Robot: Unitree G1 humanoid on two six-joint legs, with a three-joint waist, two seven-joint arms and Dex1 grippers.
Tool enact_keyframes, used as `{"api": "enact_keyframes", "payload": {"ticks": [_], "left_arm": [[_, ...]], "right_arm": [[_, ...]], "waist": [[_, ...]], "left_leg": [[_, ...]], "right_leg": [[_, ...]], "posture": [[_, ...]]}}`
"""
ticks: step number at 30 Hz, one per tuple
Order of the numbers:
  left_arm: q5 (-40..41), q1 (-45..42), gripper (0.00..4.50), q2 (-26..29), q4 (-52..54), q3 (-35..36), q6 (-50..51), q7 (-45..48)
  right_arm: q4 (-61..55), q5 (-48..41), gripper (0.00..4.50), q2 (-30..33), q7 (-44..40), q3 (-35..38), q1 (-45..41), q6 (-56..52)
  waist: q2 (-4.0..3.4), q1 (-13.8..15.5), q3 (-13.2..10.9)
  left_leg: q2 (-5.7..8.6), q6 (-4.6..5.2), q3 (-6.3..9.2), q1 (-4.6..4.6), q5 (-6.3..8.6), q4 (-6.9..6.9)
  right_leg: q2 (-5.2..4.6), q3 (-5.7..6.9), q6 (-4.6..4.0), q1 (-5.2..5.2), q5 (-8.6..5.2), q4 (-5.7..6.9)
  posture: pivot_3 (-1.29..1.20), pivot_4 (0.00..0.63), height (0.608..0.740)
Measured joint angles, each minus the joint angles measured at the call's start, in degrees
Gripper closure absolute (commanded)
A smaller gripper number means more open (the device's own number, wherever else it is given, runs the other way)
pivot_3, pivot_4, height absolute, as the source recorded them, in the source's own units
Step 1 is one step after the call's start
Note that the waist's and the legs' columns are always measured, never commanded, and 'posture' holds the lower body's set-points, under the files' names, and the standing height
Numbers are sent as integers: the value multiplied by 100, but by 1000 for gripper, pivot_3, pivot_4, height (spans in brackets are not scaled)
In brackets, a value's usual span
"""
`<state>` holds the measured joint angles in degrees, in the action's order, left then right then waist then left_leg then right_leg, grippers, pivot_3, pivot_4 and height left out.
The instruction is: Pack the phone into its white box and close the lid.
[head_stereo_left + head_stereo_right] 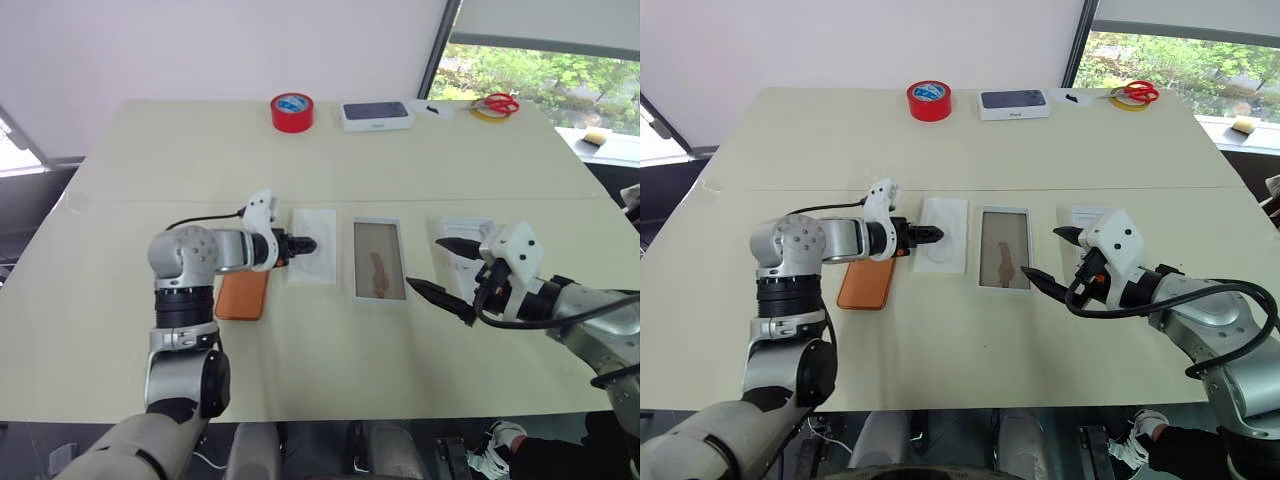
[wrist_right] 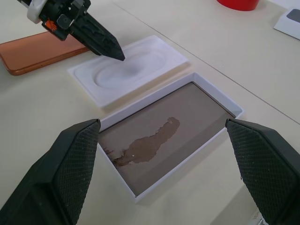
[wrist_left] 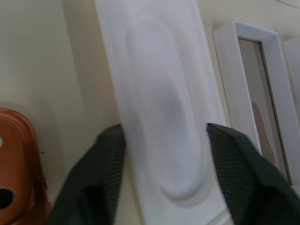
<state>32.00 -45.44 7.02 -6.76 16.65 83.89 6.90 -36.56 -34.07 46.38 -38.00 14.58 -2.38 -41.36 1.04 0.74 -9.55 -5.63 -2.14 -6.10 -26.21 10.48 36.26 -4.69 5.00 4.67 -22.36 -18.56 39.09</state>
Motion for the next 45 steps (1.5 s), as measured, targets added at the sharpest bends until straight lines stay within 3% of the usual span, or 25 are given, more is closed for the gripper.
{"api": "enact_keyframes", "payload": {"ticks": [7, 10, 12, 23, 28, 36, 39, 45], "left_arm": [[-61, -39, 2619, -113, -11, 367, 37, -203], [-64, -39, 3509, -207, -10, 534, 61, -231], [-63, -38, 4473, -271, -10, 659, 84, -242], [-55, -163, 4473, -348, -160, 1318, 283, -248], [33, -282, 4473, -142, -139, 1858, 354, -229], [119, -208, 4473, 232, 216, 1886, 516, -6], [152, -196, 4500, 229, 365, 1889, 584, 50], [282, -140, 4500, 266, 730, 1892, 802, 222]], "right_arm": [[-15, 25, 0, 242, -218, -313, -23, -73], [-38, 75, 0, 400, -329, -508, -22, -73], [-40, 127, 0, 439, -387, -601, -31, -73], [33, 453, 0, 608, -601, -1300, -554, -100], [334, 834, 0, 875, -856, -2090, -1183, -310], [1334, 1494, 0, 660, -1461, -3178, -2076, -105], [1603, 1636, 838, 572, -1608, -3398, -2218, -57], [1917, 1973, 3868, 414, -1850, -3621, -2401, 123]], "waist": [[1, 0, 0], [1, 1, -1], [4, 4, -3], [6, -3, -4], [6, -24, -4], [9, 0, -5], [9, -6, -5], [9, -10, -5]], "left_leg": [[0, 0, 1, 0, 0, 0], [0, 0, 0, 0, 0, 1], [0, 0, 1, 0, 0, 1], [0, 0, 1, 0, 0, 1], [-1, -2, 0, 1, -1, -1], [0, -23, -1, -2, -14, 4], [-2, -26, -1, -2, -15, 3], [-2, -27, -2, -2, -16, 2]], "right_leg": [[0, 0, 0, 0, 0, 0], [0, 0, 0, 1, 0, 0], [0, 0, 0, 1, 0, 0], [0, 1, 0, 0, 0, 0], [1, 0, 0, -3, 0, 1], [-2, 1, 0, -1, 0, 1], [0, 2, 0, -2, 1, 1], [-1, 1, 0, -4, 1, 2]], "posture": [[0, 150, 730], [0, 150, 730], [0, 150, 730], [0, 150, 730], [0, 150, 730], [0, 150, 730], [0, 150, 730], [0, 150, 730]]}}
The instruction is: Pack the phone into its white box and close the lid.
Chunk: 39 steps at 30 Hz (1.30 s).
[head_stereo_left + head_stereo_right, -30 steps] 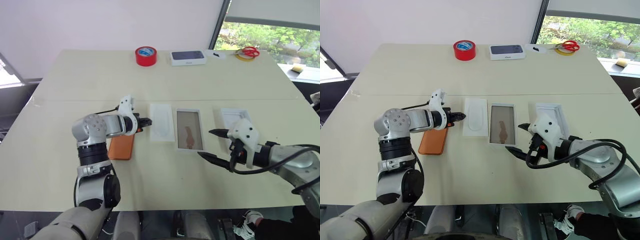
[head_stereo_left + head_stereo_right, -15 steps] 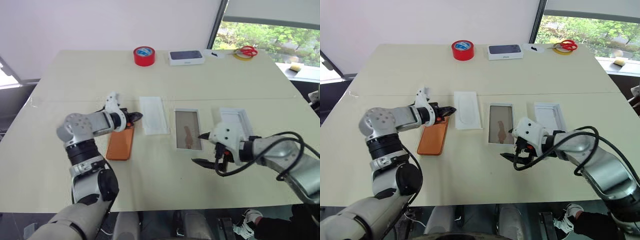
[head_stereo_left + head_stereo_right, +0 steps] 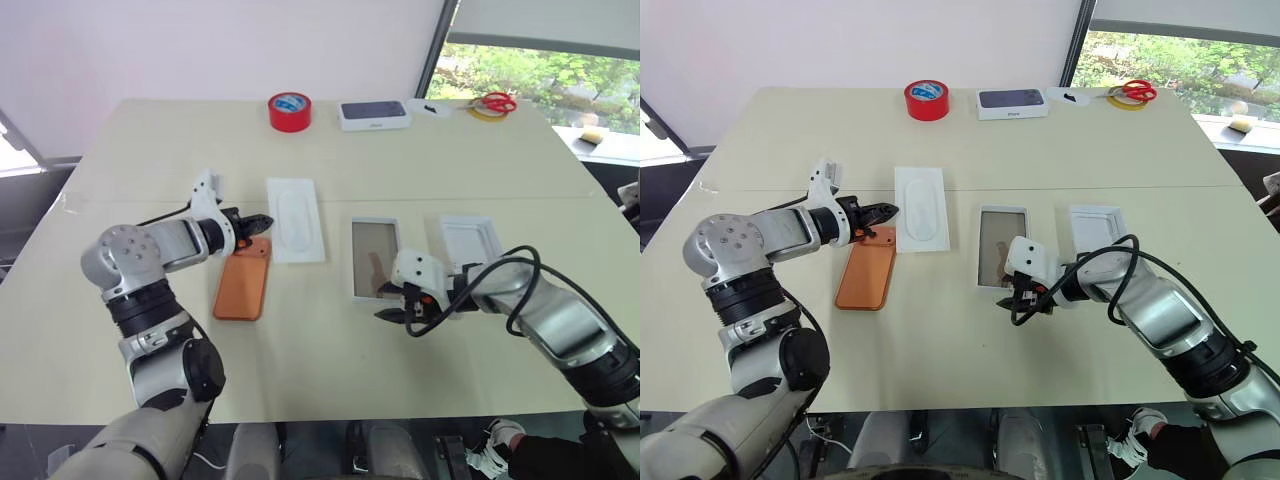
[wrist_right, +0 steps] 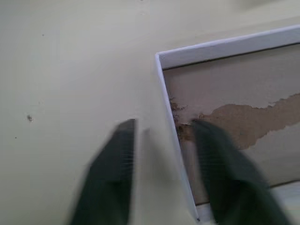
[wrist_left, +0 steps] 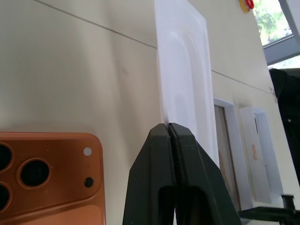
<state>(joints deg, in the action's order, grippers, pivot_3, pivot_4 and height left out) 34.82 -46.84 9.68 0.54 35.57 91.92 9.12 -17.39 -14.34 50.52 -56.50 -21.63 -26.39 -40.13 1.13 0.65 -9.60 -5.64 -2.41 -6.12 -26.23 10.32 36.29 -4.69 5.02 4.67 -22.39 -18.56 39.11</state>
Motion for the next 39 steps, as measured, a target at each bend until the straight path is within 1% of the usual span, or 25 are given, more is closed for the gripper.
{"api": "enact_keyframes", "payload": {"ticks": [1, 2, 9, 13, 15, 20, 23, 26, 28, 29, 30, 33, 36, 39], "left_arm": [[3, 4, 4500, 4, 18, 0, 7, 5], [8, 14, 4500, 19, 36, 5, 8, 14], [5, 28, 4500, 104, 20, 240, 5, 24], [-5, -160, 4500, 276, -51, 350, -25, 24], [-8, -254, 4500, 369, -98, 370, -31, 24], [-12, -286, 4500, 347, -102, 372, -12, 24], [-12, -266, 4500, 197, -21, 373, 7, 10], [2, -175, 4500, -8, 88, 345, 8, -37], [31, -74, 4500, -133, 179, 341, 9, -79], [48, -25, 4500, -186, 210, 341, 9, -108], [74, 5, 4500, -223, 241, 334, 9, -138], [167, 179, 4500, -302, 450, 91, 8, -216], [336, 469, 4500, -441, 613, -132, 9, -368], [519, 636, 4500, -536, 722, -382, 9, -492]], "right_arm": [[20, 29, 4409, 1, -22, -1, -4, 31], [28, 77, 4464, 0, -61, -12, -4, 104], [27, 293, 4464, -132, -300, -52, -2, 514], [-72, 310, 4464, -535, -390, -277, -128, 578], [-76, 427, 4464, -805, -432, -511, -361, 574], [345, 905, 4464, -1341, -320, -931, -819, 637], [559, 1058, 4464, -1517, -280, -981, -900, 644], [562, 1073, 3548, -1579, -297, -948, -978, 619], [557, 1070, 2629, -1580, -268, -829, -979, 572], [550, 1069, 1967, -1580, -196, -704, -971, 545], [533, 1063, 1555, -1574, -124, -576, -963, 532], [259, 835, 1555, -1483, 17, 82, -781, 388], [-169, 545, 1555, -1090, 26, 781, -398, 222], [-303, 408, 1555, -901, 58, 1084, -152, 129]], "waist": [[0, 2, 0], [0, 6, 0], [0, 1, 0], [0, -23, 0], [1, -26, 0], [1, 6, 0], [2, 8, 0], [1, -7, 0], [1, -8, 0], [1, -7, 0], [2, -7, 0], [2, 17, 0], [2, 14, 0], [2, -14, 0]], "left_leg": [[0, 0, 0, 0, 0, 0], [0, 0, 0, 0, 0, 0], [0, 0, 0, 0, 0, 0], [-1, -3, 1, 0, -2, -3], [-1, -4, 0, 1, -3, -3], [-1, -5, 0, -1, -3, 2], [0, -5, -1, -3, -3, 2], [-1, -5, -1, -3, -3, 0], [-1, -5, -1, -3, -3, 0], [-1, -6, -1, -3, -3, 1], [-1, -6, -1, -3, -3, 1], [0, -6, -1, -3, -3, 0], [1, -1, -1, -4, 0, 3], [-1, 13, 2, 1, 8, -3]], "right_leg": [[0, 0, 0, 0, 0, 0], [0, 0, 0, 1, 0, 0], [0, 0, 0, 0, 0, 0], [2, 0, 0, -3, 0, 2], [2, 0, 0, -3, 0, 3], [0, 1, 0, -1, 0, 3], [-2, 1, 0, -2, 0, 3], [0, 1, 0, -3, 0, 5], [0, 0, 0, -4, 0, 4], [0, 0, -1, -4, 0, 5], [0, 0, -1, -4, 0, 5], [-2, 0, 0, -1, 0, 2], [-4, 0, 0, 2, 0, -1], [0, 0, -1, 0, 1, 3]], "posture": [[0, 150, 730], [0, 150, 730], [0, 150, 730], [0, 150, 730], [0, 150, 730], [0, 150, 730], [0, 150, 730], [0, 150, 730], [0, 150, 730], [0, 150, 730], [0, 150, 730], [0, 150, 730], [0, 150, 730], [0, 150, 730]]}}
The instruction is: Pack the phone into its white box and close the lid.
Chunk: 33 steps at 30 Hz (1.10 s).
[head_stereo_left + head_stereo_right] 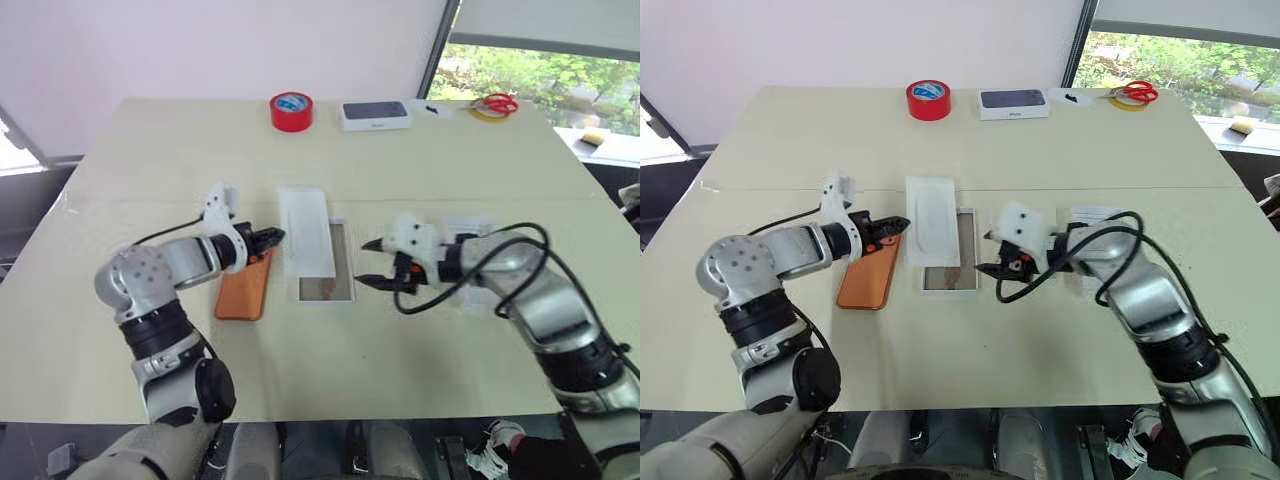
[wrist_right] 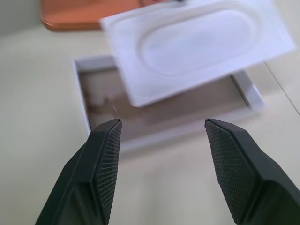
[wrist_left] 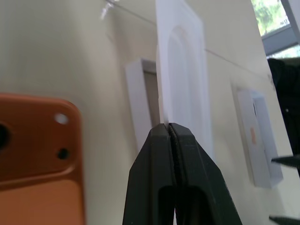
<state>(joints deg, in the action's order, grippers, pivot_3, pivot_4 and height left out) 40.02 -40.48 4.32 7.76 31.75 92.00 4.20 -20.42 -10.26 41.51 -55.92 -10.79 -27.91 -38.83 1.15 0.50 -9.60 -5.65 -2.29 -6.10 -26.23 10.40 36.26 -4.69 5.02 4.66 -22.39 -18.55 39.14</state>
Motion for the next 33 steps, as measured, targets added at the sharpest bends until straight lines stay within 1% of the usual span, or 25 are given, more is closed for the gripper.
{"api": "enact_keyframes", "payload": {"ticks": [2, 5, 12, 15, 18, 20, 22, 23, 27, 28, 30, 32, 33], "left_arm": [[106, 53, 4500, -28, 44, -165, 0, -98], [218, 87, 4500, -107, 60, -230, 0, -203], [446, 255, 4500, -31, 147, -538, 0, -379], [541, 264, 3602, 16, 163, -571, 0, -436], [678, 275, 2140, 40, 209, -574, 0, -450], [760, 274, 2140, 93, 215, -561, 0, -449], [880, 268, 2075, 168, 229, -554, 0, -429], [929, 263, 2075, 230, 252, -555, 0, -412], [936, 247, 2075, 703, 426, -610, -39, -195], [900, 279, 2075, 910, 494, -726, -165, -65], [674, 510, 2075, 1586, 753, -1247, -731, 381], [308, 917, 2075, 2218, 948, -1797, -1540, 907], [124, 1095, 2075, 2432, 970, -2007, -1913, 1137]], "right_arm": [[-28, -16, 1555, 39, 48, 65, 83, -28], [-46, -49, 1555, 46, 111, 66, 94, -49], [-55, -80, 1555, 0, 280, 45, 90, -40], [-36, -78, 1509, -3, 315, 41, 89, -2], [64, -64, 1509, -30, 369, 20, 61, 39], [152, -54, 1509, -104, 421, 10, 8, 49], [263, -12, 2060, -195, 500, 2, -83, 49], [305, 1, 2403, -231, 536, -9, -147, 48], [505, 80, 4414, -418, 727, -53, -374, 23], [560, 121, 4469, -505, 801, -115, -448, -6], [668, 213, 4469, -757, 967, -273, -588, -91], [779, 341, 4469, -999, 1160, -488, -702, -124], [875, 411, 4469, -1117, 1253, -572, -762, -126]], "waist": [[0, -22, 0], [0, -26, 0], [0, 20, 0], [0, 18, 0], [0, 16, 0], [0, 10, 0], [0, 6, 0], [0, 6, 0], [0, -1, 0], [-1, -3, 0], [-3, -29, 1], [-6, -55, 2], [-6, -62, 2]], "left_leg": [[0, 0, -1, 2, 0, -3], [0, -3, -2, 2, -2, -2], [1, -3, -1, 1, -2, 0], [1, -4, -1, 1, -2, 0], [1, -5, -1, 1, -3, 0], [1, -6, -2, 2, -3, 0], [1, -9, -1, 1, -6, -1], [0, -13, -1, 1, -8, -2], [0, -14, -2, 2, -8, -3], [0, -14, -4, 2, -8, -5], [-1, -19, -6, 2, -11, -10], [-2, -21, -11, 2, -12, -14], [-2, -21, -12, 1, -12, -13]], "right_leg": [[1, -1, 0, -1, 0, 0], [0, -1, 0, -1, 0, 0], [-1, -1, 0, 1, 0, -1], [-1, -1, 0, 2, 0, -2], [-1, -1, 0, 1, 0, -2], [-1, -1, 0, 1, 0, -1], [-1, -1, 0, 0, 0, -1], [0, -1, 0, -1, 0, -1], [0, -1, 0, -2, 0, -1], [0, -2, 0, -4, 0, -1], [1, -2, -1, -7, 0, -1], [0, -4, -2, -11, 0, -1], [1, -4, -2, -12, 0, -1]], "posture": [[0, 150, 730], [0, 150, 730], [0, 150, 730], [0, 150, 730], [0, 150, 730], [0, 150, 730], [0, 150, 730], [0, 150, 730], [0, 150, 730], [0, 150, 730], [0, 150, 730], [0, 150, 730], [0, 150, 730]]}}
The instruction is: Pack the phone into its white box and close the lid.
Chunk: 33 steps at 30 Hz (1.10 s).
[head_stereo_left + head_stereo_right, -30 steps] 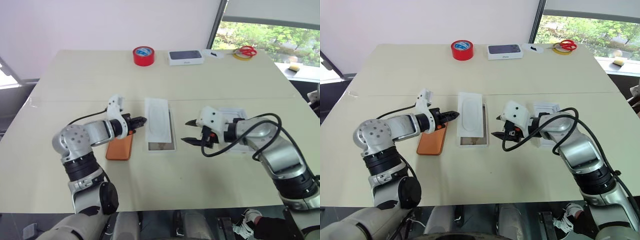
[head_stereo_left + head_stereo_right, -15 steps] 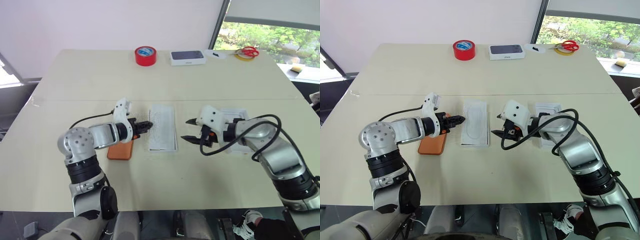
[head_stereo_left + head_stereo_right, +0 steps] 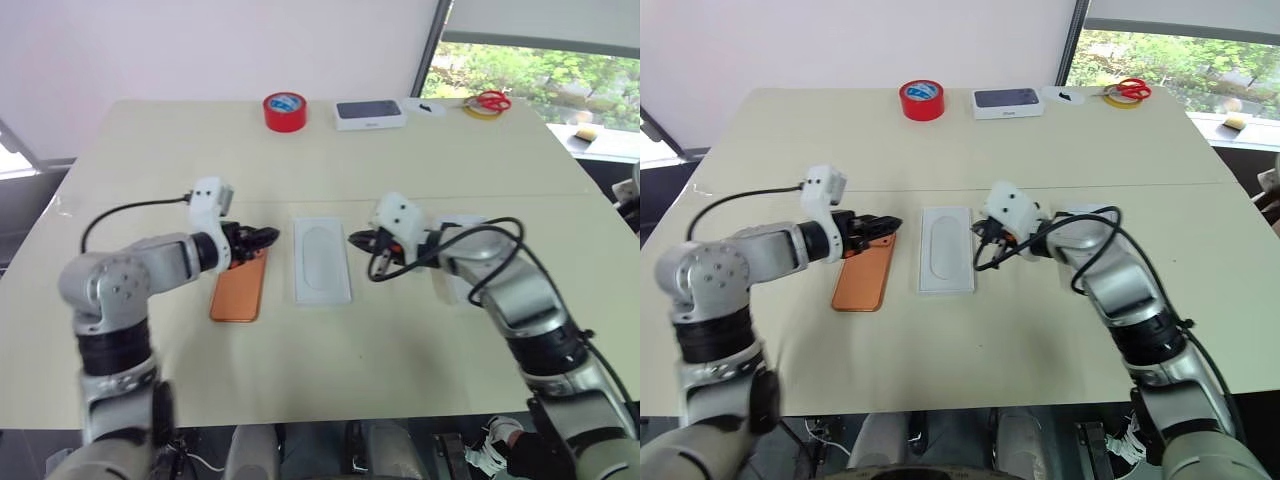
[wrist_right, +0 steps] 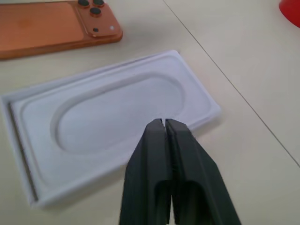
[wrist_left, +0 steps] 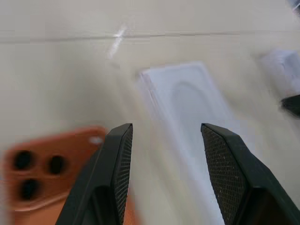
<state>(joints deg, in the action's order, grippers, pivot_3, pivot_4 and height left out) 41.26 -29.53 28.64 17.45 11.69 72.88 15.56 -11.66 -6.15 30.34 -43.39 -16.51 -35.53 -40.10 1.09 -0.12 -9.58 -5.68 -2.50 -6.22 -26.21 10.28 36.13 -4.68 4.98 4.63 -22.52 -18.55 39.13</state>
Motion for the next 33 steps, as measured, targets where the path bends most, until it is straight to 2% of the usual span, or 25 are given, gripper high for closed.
{"api": "enact_keyframes", "payload": {"ticks": [5, 10, 12, 16, 24, 33], "left_arm": [[-976, 787, 2075, 783, 119, -808, -2048, 1111], [-1303, 1279, 2075, 989, 172, -909, -3107, 1864], [-1367, 1436, 2075, 1071, 180, -923, -3315, 2066], [-1476, 1618, 2075, 1187, 177, -899, -3467, 2219], [-1336, 1869, 2075, 1207, 239, -690, -3638, 2618], [-1447, 1965, 2075, 1339, 248, -677, -3832, 2841]], "right_arm": [[672, 522, 4469, -523, 438, -464, -406, 234], [1678, 879, 4469, -1110, 691, -787, -781, 540], [1990, 976, 4469, -1190, 656, -877, -931, 587], [1977, 1008, 4469, -982, 42, -1170, -902, 614], [871, 970, 4469, -396, -1063, -1506, -394, 658], [268, 921, 4469, -119, -1661, -1634, -176, 571]], "waist": [[0, -1, 0], [0, -58, 0], [-1, -61, -1], [-1, -46, -1], [-2, -64, -1], [-2, -52, 0]], "left_leg": [[0, 8, -2, -8, 5, 1], [-2, 21, -3, -10, 12, 0], [-3, 21, -3, -12, 12, -1], [-3, 25, -4, -16, 15, 2], [-6, 25, -3, -13, 15, 0], [-5, 25, -3, -13, 15, 1]], "right_leg": [[-3, 1, -1, -6, 0, 0], [-1, 0, -1, -11, 1, 2], [-1, 0, -1, -14, 0, 3], [-2, 1, -1, -15, 0, 2], [1, 0, -1, -16, 0, 3], [0, 1, -1, -15, 0, 2]], "posture": [[0, 150, 730], [0, 150, 730], [0, 150, 730], [0, 150, 730], [0, 150, 730], [0, 150, 730]]}}
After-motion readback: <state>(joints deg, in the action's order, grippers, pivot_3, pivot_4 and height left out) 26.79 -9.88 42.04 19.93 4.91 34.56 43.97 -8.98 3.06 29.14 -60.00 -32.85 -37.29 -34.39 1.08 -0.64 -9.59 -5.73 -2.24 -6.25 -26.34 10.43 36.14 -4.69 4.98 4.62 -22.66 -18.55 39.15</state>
